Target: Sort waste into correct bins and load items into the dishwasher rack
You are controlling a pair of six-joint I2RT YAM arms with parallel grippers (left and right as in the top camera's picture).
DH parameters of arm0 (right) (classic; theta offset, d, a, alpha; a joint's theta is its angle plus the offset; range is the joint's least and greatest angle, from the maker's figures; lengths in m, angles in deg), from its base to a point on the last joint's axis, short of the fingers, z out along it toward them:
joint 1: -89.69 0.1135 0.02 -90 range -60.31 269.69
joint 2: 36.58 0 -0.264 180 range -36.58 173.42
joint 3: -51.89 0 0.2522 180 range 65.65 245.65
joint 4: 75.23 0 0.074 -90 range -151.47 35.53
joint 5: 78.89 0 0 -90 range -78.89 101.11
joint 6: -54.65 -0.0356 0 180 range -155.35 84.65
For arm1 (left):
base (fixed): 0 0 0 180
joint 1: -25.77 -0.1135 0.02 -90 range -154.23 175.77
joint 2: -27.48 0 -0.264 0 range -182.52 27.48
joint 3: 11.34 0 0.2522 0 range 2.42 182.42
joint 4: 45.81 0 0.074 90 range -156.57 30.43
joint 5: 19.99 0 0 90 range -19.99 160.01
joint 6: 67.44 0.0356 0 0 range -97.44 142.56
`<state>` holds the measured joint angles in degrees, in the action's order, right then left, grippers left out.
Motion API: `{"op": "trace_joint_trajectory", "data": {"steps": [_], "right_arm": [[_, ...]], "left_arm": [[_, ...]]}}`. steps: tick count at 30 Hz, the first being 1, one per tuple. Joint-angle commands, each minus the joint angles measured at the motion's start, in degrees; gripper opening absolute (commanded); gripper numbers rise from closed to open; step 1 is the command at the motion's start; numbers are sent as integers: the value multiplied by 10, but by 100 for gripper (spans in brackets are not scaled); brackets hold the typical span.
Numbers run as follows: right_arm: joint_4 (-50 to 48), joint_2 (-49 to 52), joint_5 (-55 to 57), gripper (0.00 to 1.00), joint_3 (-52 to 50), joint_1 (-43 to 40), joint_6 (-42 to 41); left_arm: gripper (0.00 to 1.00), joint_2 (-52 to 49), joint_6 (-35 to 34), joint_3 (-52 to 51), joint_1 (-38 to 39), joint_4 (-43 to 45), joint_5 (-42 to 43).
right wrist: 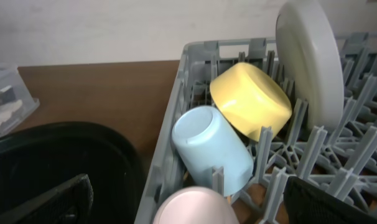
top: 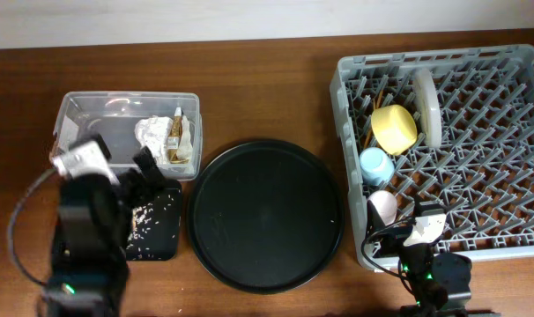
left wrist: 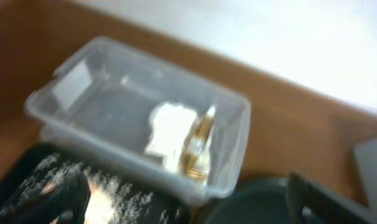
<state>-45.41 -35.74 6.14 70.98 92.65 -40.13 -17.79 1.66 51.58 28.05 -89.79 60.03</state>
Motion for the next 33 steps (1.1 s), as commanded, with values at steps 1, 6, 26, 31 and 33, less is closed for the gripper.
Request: {"op": "trace_joint_trajectory", "data": {"steps": [1,6,26,31,33], "right_arm": [[7,-6,-3,99,-2,-4,-6],[7,-6,-3,99,-2,-4,-6],[7,-6,-3,99,-2,-4,-6],[7,-6,-3,99,-2,-4,-6],[7,-6,-3,99,-2,-4,-6]], "left_arm": [[99,129,-7,-198,5,173,23],[99,300,-7,-397,5,316,31],[99,450,144,-477,11,239,48],[99,450,144,-477,11,239,48],[99,450,144,-477,11,239,48]]}}
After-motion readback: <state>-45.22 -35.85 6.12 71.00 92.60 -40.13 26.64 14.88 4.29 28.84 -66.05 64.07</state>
